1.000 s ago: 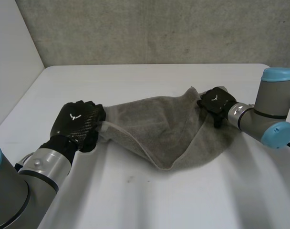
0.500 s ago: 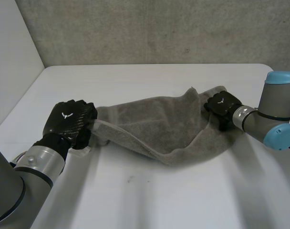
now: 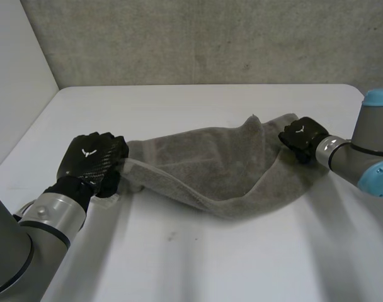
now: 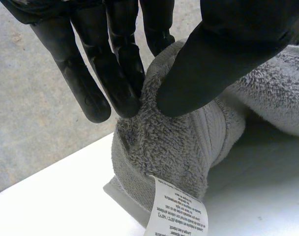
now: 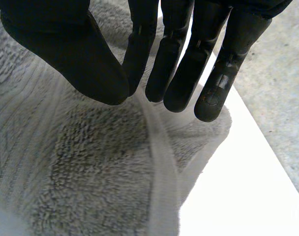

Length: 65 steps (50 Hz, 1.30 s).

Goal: Fold the laundry

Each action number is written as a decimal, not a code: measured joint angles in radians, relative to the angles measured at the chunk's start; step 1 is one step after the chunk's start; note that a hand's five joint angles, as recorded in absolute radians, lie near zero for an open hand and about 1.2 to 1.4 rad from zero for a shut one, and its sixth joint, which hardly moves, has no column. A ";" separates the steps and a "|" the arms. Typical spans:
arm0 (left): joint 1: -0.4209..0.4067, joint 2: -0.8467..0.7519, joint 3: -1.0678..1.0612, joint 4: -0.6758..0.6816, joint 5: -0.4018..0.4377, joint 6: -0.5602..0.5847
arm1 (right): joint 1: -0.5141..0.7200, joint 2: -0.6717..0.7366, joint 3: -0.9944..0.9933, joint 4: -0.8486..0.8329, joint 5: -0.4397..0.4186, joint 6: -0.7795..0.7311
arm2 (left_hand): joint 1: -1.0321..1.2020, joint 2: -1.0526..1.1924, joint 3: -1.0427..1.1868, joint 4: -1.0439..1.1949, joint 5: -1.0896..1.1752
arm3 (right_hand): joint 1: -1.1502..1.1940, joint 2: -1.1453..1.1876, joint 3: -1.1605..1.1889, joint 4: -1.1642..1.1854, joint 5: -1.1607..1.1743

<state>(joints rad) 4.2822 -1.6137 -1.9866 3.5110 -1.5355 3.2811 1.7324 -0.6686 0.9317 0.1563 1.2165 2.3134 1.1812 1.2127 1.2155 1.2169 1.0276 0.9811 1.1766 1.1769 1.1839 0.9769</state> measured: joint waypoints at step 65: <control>0.005 0.011 0.007 0.002 0.000 0.000 | -0.038 0.051 -0.130 0.415 -0.202 0.312 | 0.000 0.000 0.000 0.000 0.000 | -0.424 -0.522 -0.557 -0.559 -0.533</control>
<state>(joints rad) 4.2871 -1.6029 -1.9794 3.5128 -1.5355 3.2812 1.6939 -0.6180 0.8018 0.5715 1.0145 2.6250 1.1812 1.2128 1.2155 1.2171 1.0275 0.5573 0.6546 0.6202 0.6251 0.4435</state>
